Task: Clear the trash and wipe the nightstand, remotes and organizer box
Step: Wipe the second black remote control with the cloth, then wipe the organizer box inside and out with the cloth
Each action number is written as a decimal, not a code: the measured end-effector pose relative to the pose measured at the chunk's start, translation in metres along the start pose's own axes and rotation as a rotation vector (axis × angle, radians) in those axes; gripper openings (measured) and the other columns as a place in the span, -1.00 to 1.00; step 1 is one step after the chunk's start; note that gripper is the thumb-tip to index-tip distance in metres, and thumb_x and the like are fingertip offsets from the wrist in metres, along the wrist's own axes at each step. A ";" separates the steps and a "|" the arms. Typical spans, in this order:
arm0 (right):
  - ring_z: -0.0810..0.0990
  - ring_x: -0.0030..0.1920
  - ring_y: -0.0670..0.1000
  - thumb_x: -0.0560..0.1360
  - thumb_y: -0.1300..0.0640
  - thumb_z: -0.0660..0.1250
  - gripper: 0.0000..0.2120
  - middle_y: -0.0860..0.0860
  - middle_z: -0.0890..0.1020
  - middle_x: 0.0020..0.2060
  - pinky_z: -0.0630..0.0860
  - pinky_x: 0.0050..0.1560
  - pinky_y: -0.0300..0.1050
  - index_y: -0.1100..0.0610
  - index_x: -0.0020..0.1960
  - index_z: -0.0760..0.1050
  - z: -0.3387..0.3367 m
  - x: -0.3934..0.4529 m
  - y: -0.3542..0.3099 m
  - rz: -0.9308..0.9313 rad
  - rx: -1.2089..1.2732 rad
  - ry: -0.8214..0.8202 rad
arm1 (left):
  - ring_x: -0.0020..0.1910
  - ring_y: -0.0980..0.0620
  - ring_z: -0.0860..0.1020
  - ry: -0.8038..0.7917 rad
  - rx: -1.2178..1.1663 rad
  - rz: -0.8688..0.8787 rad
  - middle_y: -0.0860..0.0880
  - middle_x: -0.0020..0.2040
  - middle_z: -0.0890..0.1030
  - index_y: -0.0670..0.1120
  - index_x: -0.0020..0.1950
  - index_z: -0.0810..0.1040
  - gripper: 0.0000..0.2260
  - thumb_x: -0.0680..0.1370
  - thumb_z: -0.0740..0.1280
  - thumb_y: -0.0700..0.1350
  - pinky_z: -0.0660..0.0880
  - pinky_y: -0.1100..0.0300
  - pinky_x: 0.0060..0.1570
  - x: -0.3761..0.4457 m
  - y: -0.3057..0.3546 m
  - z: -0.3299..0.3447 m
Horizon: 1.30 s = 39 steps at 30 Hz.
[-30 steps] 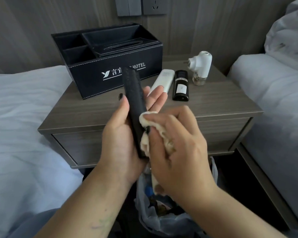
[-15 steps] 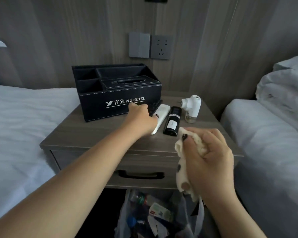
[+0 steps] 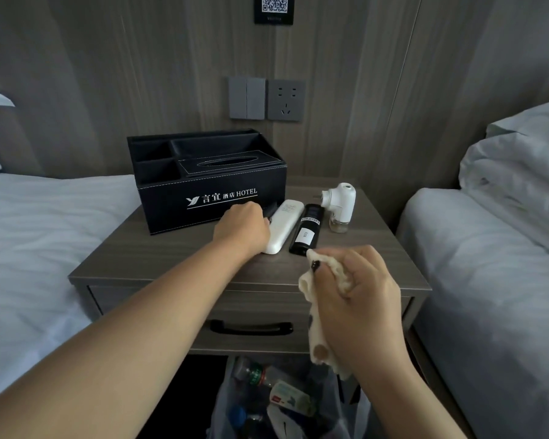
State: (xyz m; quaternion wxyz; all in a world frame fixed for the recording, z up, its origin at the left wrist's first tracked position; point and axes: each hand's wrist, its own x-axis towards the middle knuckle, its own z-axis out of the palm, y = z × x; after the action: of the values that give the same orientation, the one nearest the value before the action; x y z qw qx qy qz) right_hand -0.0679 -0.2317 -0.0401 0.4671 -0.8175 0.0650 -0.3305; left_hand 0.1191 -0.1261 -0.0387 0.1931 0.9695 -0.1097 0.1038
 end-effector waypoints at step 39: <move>0.56 -0.15 -0.40 0.51 0.30 0.32 -0.80 -0.15 0.52 -0.10 0.44 -0.23 -0.52 0.05 -0.04 0.65 0.037 -0.003 0.002 -0.040 -0.031 -0.150 | 0.09 -0.15 0.54 0.092 0.446 0.247 -0.12 -0.02 0.58 -0.07 0.15 0.51 -0.60 0.51 0.29 0.21 0.39 -0.01 0.20 0.029 -0.145 -0.106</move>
State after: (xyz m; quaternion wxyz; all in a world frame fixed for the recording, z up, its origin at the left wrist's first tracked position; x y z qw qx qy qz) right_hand -0.0473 -0.2047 -0.0558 0.4512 -0.8483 0.0184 -0.2764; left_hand 0.1667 0.0413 0.0135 -0.0346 0.9615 -0.1929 0.1923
